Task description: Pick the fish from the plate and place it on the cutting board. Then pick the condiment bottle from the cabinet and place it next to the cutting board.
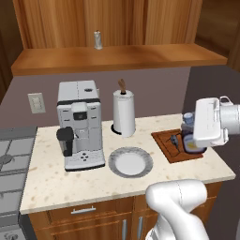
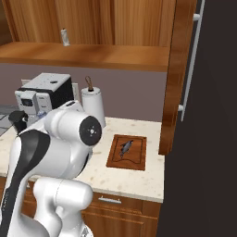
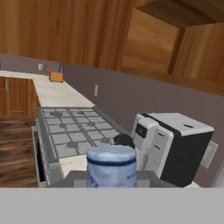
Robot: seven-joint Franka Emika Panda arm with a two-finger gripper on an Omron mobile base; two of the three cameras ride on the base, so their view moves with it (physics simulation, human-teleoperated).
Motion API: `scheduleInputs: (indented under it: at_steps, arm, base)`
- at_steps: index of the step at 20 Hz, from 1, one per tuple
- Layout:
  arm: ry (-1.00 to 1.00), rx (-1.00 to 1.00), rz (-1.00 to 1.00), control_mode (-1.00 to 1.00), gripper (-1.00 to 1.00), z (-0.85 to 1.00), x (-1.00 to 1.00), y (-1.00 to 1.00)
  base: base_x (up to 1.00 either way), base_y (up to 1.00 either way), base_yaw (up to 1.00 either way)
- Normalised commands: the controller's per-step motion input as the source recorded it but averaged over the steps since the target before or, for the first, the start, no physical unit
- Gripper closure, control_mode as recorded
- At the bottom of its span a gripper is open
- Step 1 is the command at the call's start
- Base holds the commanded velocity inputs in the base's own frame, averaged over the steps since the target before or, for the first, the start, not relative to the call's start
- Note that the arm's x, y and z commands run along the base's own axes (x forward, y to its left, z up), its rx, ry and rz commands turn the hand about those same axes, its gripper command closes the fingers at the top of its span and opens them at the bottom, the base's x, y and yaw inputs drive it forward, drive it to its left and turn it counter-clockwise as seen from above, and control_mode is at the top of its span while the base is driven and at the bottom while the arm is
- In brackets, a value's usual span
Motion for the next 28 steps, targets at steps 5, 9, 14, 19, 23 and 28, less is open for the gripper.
scheduleInputs:
  at_steps: [5,9,14,19,23,28]
  arm:
    - [-0.11,0.01,-0.07,-1.00,1.00,-0.60,0.11,0.00]
    - [-0.11,0.03,-0.07,-1.00,1.00,-0.58,0.10,0.00]
    - [-0.10,0.05,-0.09,-1.00,1.00,-0.58,0.09,0.03]
    - [-0.08,0.07,-0.08,-1.00,1.00,-0.60,0.05,0.05]
    - [-0.06,0.12,-0.07,-1.00,1.00,-0.62,0.07,0.11]
    - [-0.06,0.15,-0.07,-1.00,1.00,-0.59,0.05,0.13]
  base:
    - [0.00,0.00,0.00]
    - [0.00,0.00,0.00]
    - [0.00,0.00,0.00]
    - [0.00,0.00,0.00]
    - [0.00,0.00,0.00]
    - [0.00,0.00,0.00]
